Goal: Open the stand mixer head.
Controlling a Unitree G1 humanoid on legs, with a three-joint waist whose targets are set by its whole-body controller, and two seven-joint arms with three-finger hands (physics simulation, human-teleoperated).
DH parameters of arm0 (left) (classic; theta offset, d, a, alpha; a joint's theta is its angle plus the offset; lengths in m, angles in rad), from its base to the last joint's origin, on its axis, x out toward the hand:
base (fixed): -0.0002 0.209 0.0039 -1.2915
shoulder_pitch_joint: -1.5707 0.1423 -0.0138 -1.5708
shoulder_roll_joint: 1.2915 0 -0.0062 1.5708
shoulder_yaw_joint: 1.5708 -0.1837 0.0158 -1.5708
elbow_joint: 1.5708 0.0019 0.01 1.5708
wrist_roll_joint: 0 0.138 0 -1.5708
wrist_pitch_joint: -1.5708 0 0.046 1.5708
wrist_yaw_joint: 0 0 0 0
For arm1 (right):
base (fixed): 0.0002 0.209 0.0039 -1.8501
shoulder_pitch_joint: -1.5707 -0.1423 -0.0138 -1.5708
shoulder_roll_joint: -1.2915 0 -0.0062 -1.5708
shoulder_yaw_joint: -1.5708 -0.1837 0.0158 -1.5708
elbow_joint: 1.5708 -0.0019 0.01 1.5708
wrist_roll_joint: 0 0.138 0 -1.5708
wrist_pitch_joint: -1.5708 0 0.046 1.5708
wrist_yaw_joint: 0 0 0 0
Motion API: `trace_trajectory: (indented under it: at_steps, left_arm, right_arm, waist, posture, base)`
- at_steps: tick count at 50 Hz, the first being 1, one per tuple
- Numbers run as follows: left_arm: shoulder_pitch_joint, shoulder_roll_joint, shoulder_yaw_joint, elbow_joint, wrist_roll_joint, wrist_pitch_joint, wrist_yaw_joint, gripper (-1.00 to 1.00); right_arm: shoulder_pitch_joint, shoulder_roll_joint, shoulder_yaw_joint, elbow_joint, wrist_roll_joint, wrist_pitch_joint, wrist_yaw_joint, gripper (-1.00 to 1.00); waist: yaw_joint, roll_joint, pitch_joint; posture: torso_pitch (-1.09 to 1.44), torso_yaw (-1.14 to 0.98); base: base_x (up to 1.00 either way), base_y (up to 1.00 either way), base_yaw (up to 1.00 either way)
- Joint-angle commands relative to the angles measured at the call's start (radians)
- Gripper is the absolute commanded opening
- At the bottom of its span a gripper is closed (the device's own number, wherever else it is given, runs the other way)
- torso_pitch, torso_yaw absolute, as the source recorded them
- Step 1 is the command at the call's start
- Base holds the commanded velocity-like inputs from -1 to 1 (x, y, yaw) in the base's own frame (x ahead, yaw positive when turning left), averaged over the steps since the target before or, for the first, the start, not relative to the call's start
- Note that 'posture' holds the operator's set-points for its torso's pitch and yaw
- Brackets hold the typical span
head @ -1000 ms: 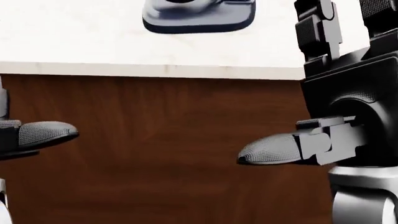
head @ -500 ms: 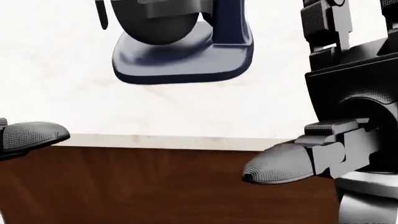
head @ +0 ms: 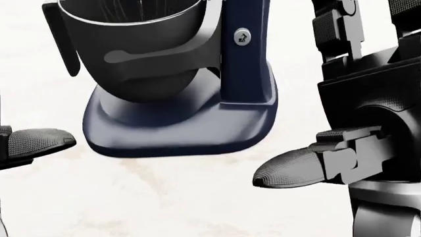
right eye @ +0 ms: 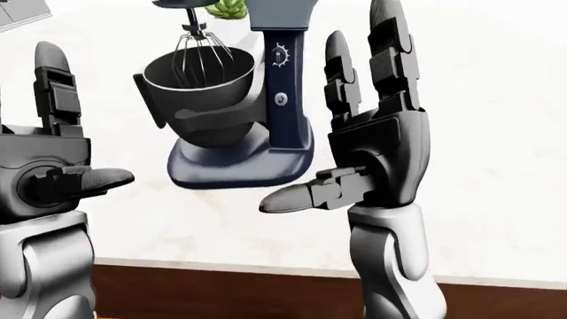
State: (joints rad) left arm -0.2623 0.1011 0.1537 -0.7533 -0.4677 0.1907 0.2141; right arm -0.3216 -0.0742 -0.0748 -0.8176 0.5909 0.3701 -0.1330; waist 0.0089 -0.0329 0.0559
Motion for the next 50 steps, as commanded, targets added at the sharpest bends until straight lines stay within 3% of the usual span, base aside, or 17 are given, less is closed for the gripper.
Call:
trace_trajectory:
  at_steps: [1,2,6,36,42,50]
  left_arm:
    - [-0.011,0.004,-0.005,-0.014,0.01,-0.003,-0.006,1.0]
    - [-0.013,0.0,-0.002,-0.011,0.004,-0.006,-0.007,1.0]
    - [-0.013,0.001,-0.004,-0.012,0.012,-0.006,-0.013,1.0]
    - [-0.007,0.004,0.006,-0.02,0.002,-0.009,-0.005,1.0]
    - [-0.004,0.002,0.008,-0.021,0.007,-0.017,-0.005,1.0]
    - [-0.005,0.005,0.01,-0.026,0.005,-0.014,-0.001,1.0]
  right_arm:
    - [-0.016,-0.004,-0.004,-0.013,0.004,-0.018,0.004,1.0]
    - [-0.015,-0.005,-0.005,-0.012,0.004,-0.019,0.004,1.0]
    - [-0.015,-0.007,-0.007,-0.011,0.007,-0.019,0.004,1.0]
    - [-0.013,-0.005,-0.004,-0.02,0.013,-0.009,-0.003,1.0]
    - [-0.011,-0.006,-0.004,-0.022,0.014,-0.006,-0.006,1.0]
    - [-0.012,-0.005,-0.004,-0.021,0.013,-0.005,-0.008,1.0]
  waist:
    - [-0.003,-0.023,-0.022]
    - [-0.007,0.018,-0.02]
    - [-0.013,0.043,-0.055]
    - [-0.012,0.045,-0.305]
    - [-0.006,0.043,-0.336]
    - [-0.001,0.04,-0.342]
  posture:
    - [0.0,0.0]
    - [-0.01,0.0]
    - [-0.05,0.0]
    - [-0.35,0.0]
    - [-0.4,0.0]
    - [-0.4,0.0]
  base:
    - [0.0,0.0,0.0]
    - [0.0,0.0,0.0]
    - [0.0,0.0,0.0]
    - [0.0,0.0,0.0]
    - [0.0,0.0,0.0]
    - [0.0,0.0,0.0]
